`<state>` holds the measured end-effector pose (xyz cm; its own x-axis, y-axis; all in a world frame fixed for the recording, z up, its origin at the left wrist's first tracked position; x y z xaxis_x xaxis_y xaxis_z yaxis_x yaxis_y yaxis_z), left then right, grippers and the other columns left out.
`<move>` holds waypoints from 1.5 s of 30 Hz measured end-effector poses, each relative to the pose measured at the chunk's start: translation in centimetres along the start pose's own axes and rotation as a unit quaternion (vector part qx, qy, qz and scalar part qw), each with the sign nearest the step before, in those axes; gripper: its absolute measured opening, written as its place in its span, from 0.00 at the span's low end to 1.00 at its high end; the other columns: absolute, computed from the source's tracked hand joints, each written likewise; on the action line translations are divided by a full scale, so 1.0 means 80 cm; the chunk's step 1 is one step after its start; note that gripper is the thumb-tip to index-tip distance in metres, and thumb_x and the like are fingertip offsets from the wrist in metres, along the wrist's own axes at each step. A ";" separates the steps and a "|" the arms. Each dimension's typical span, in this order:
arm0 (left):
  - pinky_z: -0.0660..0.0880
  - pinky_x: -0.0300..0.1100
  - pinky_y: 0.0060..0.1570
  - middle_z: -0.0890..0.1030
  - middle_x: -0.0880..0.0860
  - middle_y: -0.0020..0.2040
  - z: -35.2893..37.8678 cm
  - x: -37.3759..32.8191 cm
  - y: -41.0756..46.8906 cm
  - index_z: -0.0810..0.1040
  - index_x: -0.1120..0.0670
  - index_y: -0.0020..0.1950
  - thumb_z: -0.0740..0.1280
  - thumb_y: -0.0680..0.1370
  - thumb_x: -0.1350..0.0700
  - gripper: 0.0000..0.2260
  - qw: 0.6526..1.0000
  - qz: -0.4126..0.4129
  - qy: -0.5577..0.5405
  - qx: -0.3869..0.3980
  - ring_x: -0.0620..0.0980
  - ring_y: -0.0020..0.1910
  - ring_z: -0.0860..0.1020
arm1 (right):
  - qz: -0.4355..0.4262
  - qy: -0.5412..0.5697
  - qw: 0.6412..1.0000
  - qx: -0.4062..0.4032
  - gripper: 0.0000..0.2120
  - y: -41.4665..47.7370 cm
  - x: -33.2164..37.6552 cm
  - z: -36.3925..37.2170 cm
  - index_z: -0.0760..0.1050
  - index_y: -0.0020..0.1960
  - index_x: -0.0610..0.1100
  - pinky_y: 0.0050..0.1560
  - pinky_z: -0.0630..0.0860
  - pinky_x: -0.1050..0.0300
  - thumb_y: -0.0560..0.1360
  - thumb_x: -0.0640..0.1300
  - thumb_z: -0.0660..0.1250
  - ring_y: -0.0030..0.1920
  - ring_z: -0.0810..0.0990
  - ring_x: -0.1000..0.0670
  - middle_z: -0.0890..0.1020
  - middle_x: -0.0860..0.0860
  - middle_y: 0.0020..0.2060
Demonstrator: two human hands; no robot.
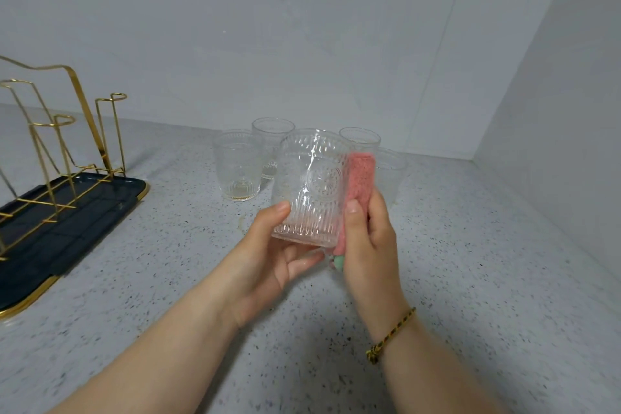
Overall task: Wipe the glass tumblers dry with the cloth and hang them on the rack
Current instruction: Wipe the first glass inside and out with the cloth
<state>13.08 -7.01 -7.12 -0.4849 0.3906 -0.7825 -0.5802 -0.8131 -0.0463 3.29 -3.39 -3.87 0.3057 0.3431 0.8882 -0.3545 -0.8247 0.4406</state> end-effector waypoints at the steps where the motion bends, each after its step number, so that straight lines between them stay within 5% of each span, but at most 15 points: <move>1: 0.78 0.42 0.49 0.83 0.54 0.48 -0.001 -0.003 0.000 0.76 0.55 0.55 0.68 0.61 0.47 0.25 1.000 0.010 0.004 -0.007 0.48 0.44 0.82 | 0.012 0.017 1.000 0.013 0.24 -0.003 -0.002 0.004 0.66 0.66 0.48 0.43 0.76 0.60 0.71 0.53 0.53 0.43 0.78 0.51 0.79 0.46 0.49; 7: 0.79 0.37 0.44 0.85 0.50 0.38 -0.009 -0.016 -0.001 0.78 0.55 0.46 0.64 0.62 0.47 0.17 0.991 0.083 0.076 -0.069 0.44 0.38 0.83 | 0.037 0.061 0.997 0.022 0.16 -0.007 -0.001 0.010 0.66 0.65 0.50 0.31 0.71 0.65 0.78 0.45 0.54 0.32 0.72 0.55 0.75 0.47 0.39; 11: 0.79 0.38 0.46 0.84 0.54 0.45 -0.013 -0.009 0.004 0.76 0.56 0.53 0.61 0.74 0.51 0.13 0.989 0.072 0.092 -0.088 0.46 0.41 0.83 | 0.028 0.046 0.999 0.010 0.16 -0.006 -0.007 0.011 0.61 0.55 0.67 0.44 0.71 0.63 0.70 0.52 0.54 0.45 0.72 0.53 0.72 0.47 0.48; 14: 0.79 0.35 0.41 0.85 0.53 0.44 -0.005 -0.007 0.001 0.76 0.58 0.56 0.63 0.71 0.49 0.19 0.991 0.072 0.095 -0.054 0.46 0.43 0.83 | -0.010 0.011 0.999 0.037 0.16 -0.011 -0.006 0.024 0.58 0.56 0.69 0.49 0.68 0.65 0.70 0.55 0.54 0.50 0.70 0.53 0.73 0.48 0.54; 17: 0.79 0.35 0.37 0.85 0.53 0.40 -0.002 -0.009 -0.002 0.79 0.58 0.49 0.66 0.67 0.51 0.15 0.994 0.065 0.085 -0.030 0.46 0.39 0.83 | -0.066 -0.019 0.997 0.042 0.17 -0.016 0.008 0.028 0.56 0.58 0.67 0.61 0.60 0.75 0.74 0.49 0.54 0.62 0.65 0.66 0.66 0.59 0.63; 20: 0.80 0.44 0.48 0.84 0.58 0.45 -0.005 -0.001 0.002 0.79 0.57 0.49 0.66 0.68 0.49 0.15 0.995 0.031 0.092 -0.024 0.53 0.45 0.82 | -0.095 -0.040 0.995 0.016 0.17 -0.012 0.023 0.014 0.54 0.59 0.67 0.65 0.60 0.71 0.73 0.53 0.52 0.67 0.62 0.61 0.64 0.54 0.67; 22: 0.78 0.47 0.52 0.82 0.60 0.52 -0.004 0.005 0.002 0.76 0.58 0.56 0.69 0.64 0.47 0.24 0.998 0.010 0.066 -0.005 0.56 0.52 0.81 | -0.066 -0.007 0.998 0.001 0.17 -0.004 0.022 0.000 0.56 0.60 0.67 0.56 0.69 0.71 0.75 0.51 0.54 0.60 0.70 0.64 0.69 0.56 0.63; 25: 0.80 0.41 0.45 0.82 0.58 0.53 0.003 0.003 0.000 0.74 0.58 0.60 0.79 0.53 0.45 0.39 0.999 0.010 -0.008 0.033 0.52 0.50 0.82 | 0.001 0.054 0.998 0.031 0.18 0.000 0.007 -0.001 0.61 0.69 0.52 0.38 0.75 0.70 0.79 0.43 0.52 0.41 0.79 0.61 0.78 0.50 0.53; 28: 0.80 0.39 0.40 0.83 0.57 0.47 -0.003 -0.007 0.001 0.76 0.58 0.55 0.73 0.64 0.45 0.26 0.999 0.034 -0.039 -0.009 0.49 0.43 0.83 | 0.034 0.033 0.995 0.088 0.17 -0.010 -0.004 0.019 0.63 0.67 0.51 0.30 0.70 0.71 0.79 0.44 0.51 0.32 0.74 0.61 0.78 0.47 0.49; 31: 0.80 0.39 0.42 0.84 0.55 0.40 -0.011 -0.016 0.002 0.77 0.58 0.48 0.63 0.67 0.47 0.17 0.998 0.043 -0.036 -0.036 0.47 0.38 0.82 | -0.002 -0.006 0.995 0.100 0.17 -0.019 -0.001 0.035 0.59 0.62 0.65 0.46 0.71 0.72 0.78 0.46 0.52 0.48 0.75 0.63 0.74 0.58 0.53; 33: 0.80 0.39 0.44 0.84 0.55 0.42 -0.010 -0.017 0.002 0.78 0.58 0.50 0.65 0.70 0.47 0.17 0.999 0.032 -0.019 -0.014 0.48 0.40 0.83 | -0.047 -0.038 0.994 0.087 0.18 -0.022 0.009 0.036 0.54 0.58 0.70 0.65 0.66 0.61 0.75 0.49 0.51 0.66 0.65 0.60 0.67 0.57 0.65; 35: 0.80 0.40 0.44 0.84 0.55 0.45 -0.006 -0.011 0.001 0.78 0.58 0.53 0.67 0.67 0.47 0.19 1.000 0.013 0.005 0.008 0.48 0.42 0.83 | -0.083 -0.063 0.992 0.065 0.17 -0.021 0.020 0.029 0.53 0.59 0.71 0.70 0.61 0.52 0.73 0.54 0.50 0.71 0.57 0.58 0.59 0.56 0.70; 38: 0.80 0.42 0.45 0.84 0.56 0.48 -0.002 0.001 0.001 0.76 0.56 0.56 0.73 0.57 0.47 0.30 0.999 -0.012 0.033 0.024 0.49 0.44 0.82 | -0.073 -0.065 0.995 0.014 0.18 -0.008 0.026 0.006 0.54 0.59 0.73 0.64 0.70 0.51 0.71 0.56 0.49 0.66 0.67 0.53 0.63 0.59 0.66; 41: 0.79 0.39 0.39 0.84 0.56 0.49 0.004 0.004 -0.001 0.76 0.56 0.57 0.78 0.52 0.45 0.37 0.998 -0.014 0.025 0.055 0.50 0.43 0.83 | -0.019 0.026 0.999 -0.009 0.18 0.002 0.014 -0.009 0.61 0.67 0.58 0.45 0.75 0.70 0.78 0.47 0.53 0.45 0.77 0.63 0.77 0.53 0.53; 45: 0.79 0.39 0.40 0.85 0.53 0.44 0.000 -0.009 -0.001 0.77 0.56 0.53 0.68 0.64 0.46 0.22 1.000 0.024 0.008 0.015 0.47 0.41 0.83 | 0.043 0.064 0.996 0.050 0.19 -0.007 -0.006 0.013 0.64 0.67 0.51 0.36 0.73 0.67 0.77 0.51 0.52 0.43 0.78 0.53 0.79 0.48 0.52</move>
<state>13.46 -7.18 -6.55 -0.5025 0.3440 -0.7932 -0.5757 -0.8176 0.0101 4.24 -3.53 -4.68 0.1601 0.3180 0.9345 -0.2832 -0.8921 0.3521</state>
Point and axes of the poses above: each hand's wrist, its own y-axis towards the middle knuckle, its own z-axis out of the palm, x = y × z, the point moved 6 cm from there along y, towards the middle knuckle
